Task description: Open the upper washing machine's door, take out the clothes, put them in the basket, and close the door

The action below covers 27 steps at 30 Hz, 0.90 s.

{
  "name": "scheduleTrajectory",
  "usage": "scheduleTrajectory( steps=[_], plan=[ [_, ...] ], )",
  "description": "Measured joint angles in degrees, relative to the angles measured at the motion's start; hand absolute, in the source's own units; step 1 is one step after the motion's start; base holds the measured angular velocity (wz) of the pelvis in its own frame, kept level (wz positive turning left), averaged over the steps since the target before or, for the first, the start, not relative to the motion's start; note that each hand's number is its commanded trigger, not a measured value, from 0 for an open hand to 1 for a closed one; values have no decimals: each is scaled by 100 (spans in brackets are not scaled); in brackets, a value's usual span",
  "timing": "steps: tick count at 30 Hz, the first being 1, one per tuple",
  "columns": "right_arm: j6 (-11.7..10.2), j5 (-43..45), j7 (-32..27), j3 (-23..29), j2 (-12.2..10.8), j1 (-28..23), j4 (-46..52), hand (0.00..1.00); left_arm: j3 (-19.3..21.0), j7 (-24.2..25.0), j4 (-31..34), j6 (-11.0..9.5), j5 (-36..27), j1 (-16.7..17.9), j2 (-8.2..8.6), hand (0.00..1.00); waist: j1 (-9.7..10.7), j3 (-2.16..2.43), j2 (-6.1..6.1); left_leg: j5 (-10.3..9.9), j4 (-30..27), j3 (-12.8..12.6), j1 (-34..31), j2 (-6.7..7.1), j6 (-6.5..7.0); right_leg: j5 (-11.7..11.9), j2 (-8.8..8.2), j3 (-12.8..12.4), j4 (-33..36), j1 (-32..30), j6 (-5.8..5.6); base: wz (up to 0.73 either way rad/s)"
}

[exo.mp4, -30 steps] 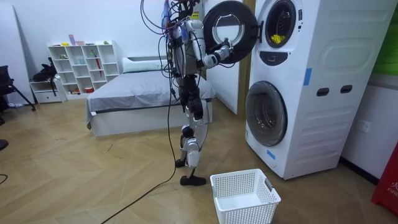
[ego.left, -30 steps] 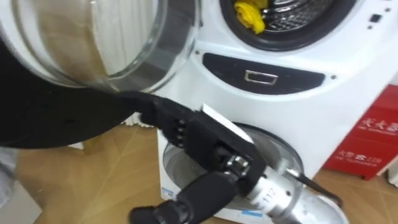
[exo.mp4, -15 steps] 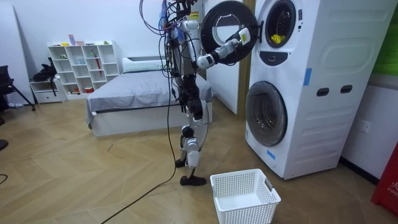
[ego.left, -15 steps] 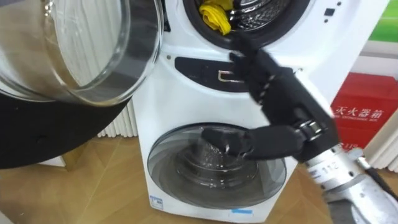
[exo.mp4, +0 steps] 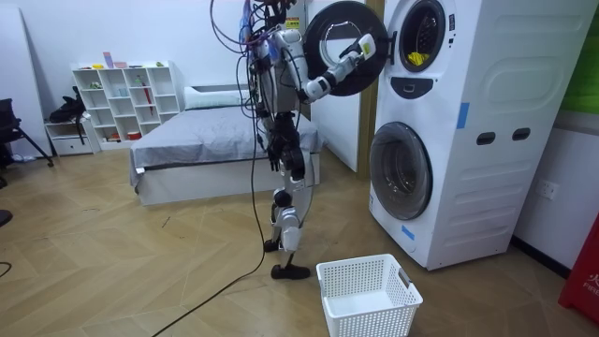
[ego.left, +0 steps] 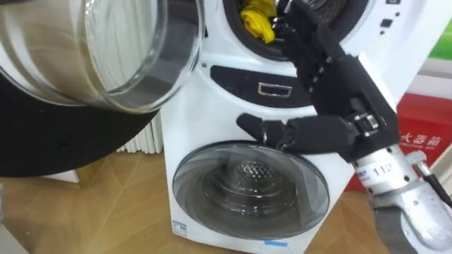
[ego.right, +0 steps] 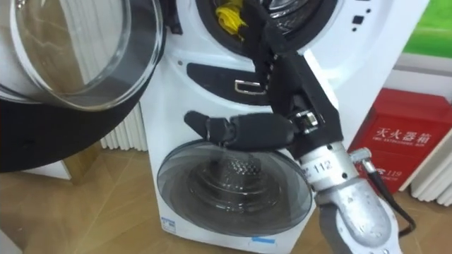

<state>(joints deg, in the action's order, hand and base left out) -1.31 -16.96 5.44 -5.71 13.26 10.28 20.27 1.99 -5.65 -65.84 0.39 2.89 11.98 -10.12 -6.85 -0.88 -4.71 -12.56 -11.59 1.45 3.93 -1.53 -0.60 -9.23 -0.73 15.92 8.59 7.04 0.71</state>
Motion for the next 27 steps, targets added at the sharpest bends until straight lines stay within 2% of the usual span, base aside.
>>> scheduleTrajectory(
  steps=[5, 7, 9, 11, 13, 14, 15, 16, 17, 18, 19, 21, 22, 23, 25, 26, 27],
  plan=[
    [2, 289, -9, -44, -7, 426, -467, 0, 0, 2, -79, 80, -1, -37, 0, 0, -142, -20, 15, -85, -321, -45, -87, -44, 1, -19, 28, -17, 43, 58, -6, 10],
    [-44, 316, 25, -50, -70, 446, -605, 0, 0, 14, -58, 135, 3, -24, -1, 0, -163, -32, 40, -277, -680, -37, -220, -119, -32, -118, 84, -21, 147, 53, 36, 5],
    [-51, 375, 15, -50, -218, 449, -982, 0, 1, 89, -58, 214, 2, 49, 3, 0, -301, -75, 114, -595, -1303, -52, -376, -252, -104, -381, 170, -72, 509, 2, 122, -7],
    [-49, 404, -40, -50, -248, 448, -1185, 0, -1, 165, -70, 217, 0, 98, 12, 0, -356, -76, 156, -735, -1576, -132, -481, -354, -144, -564, 188, -154, 743, -104, 194, -6],
    [-52, 403, -154, -52, -268, 450, -1219, 0, 2, 212, -69, 228, 5, 107, 20, 0, -379, -68, 167, -764, -1602, -154, -547, -387, -175, -670, 189, -155, 928, -246, 238, 2],
    [-62, 411, -243, -51, -268, 450, -1218, 0, 3, 237, -68, 265, 4, 135, 45, 0, -403, -36, 194, -735, -1604, -161, -604, -393, -203, -685, 185, -156, 966, -300, 255, 0],
    [-62, 399, -343, -58, -267, 450, -1222, 0, 3, 260, -71, 324, 4, 159, 64, 0, -406, 26, 170, -663, -1647, -229, -642, -384, -218, -684, 155, -159, 983, -323, 276, 5],
    [-62, 380, -387, -64, -271, 451, -1238, 0, 3, 261, -78, 335, 4, 197, 64, 0, -406, 25, 171, -594, -1719, -294, -684, -370, -238, -688, 117, -154, 984, -314, 284, 27],
    [-71, 349, -504, -71, -262, 456, -1281, 0, -2, 265, -94, 341, 6, 248, 61, 0, -366, 3, 122, -484, -2121, -335, -982, -341, -260, -693, 35, -225, 950, -264, 304, 36],
    [-70, 347, -565, -82, -250, 457, -1309, 0, -2, 265, -83, 344, 10, 234, 61, 0, -349, 10, 100, -469, -2111, -358, -1110, -286, -252, -699, 4, -251, 919, -236, 301, 40],
    [-64, 348, -662, -76, -222, 462, -1320, 0, -4, 271, -57, 343, 0, 251, 65, 0, -356, 14, 75, -414, -1709, -486, -1336, -255, -272, -757, -41, -348, 905, -227, 335, 0],
    [-50, 341, -660, -95, -221, 567, -1431, 0, 8, 275, -59, 351, 4, 404, 39, 0, -478, 38, 84, 330, -1054, -565, -1636, -285, -250, -839, -108, -492, 909, -151, 250, -31],
    [-50, 341, -661, -95, -209, 567, -1431, 0, 9, 275, -59, 355, 7, 447, 27, 0, -464, 25, 99, 521, -921, -592, -1635, -283, -231, -854, -135, -499, 909, -99, 185, -16],
    [-53, 321, -671, -86, -191, 567, -1430, 0, 5, 276, -59, 354, 6, 508, 15, 0, -407, 64, 87, 830, -808, -648, -1571, -258, -99, -925, -171, -501, 913, -28, 102, 0],
    [-55, 304, -697, -75, -183, 566, -1406, 0, 14, 296, -62, 333, 5, 477, 7, 0, -306, 110, -22, 845, -825, -742, -1524, -148, -17, -983, -315, -443, 881, 1, 11, 2],
    [-56, 319, -736, -67, -179, 565, -1375, 0, 21, 334, -70, 330, 6, 408, 13, 0, -262, 120, -55, 797, -892, -757, -1523, -68, 21, -980, -391, -437, 812, 44, -28, 0],
    [-56, 365, -749, -27, -165, 565, -1332, 0, 22, 376, -64, 324, 9, 320, 12, 0, -211, 107, -57, 681, -995, -775, -1525, -26, 55, -973, -438, -426, 803, 117, -76, 0]
  ],
)
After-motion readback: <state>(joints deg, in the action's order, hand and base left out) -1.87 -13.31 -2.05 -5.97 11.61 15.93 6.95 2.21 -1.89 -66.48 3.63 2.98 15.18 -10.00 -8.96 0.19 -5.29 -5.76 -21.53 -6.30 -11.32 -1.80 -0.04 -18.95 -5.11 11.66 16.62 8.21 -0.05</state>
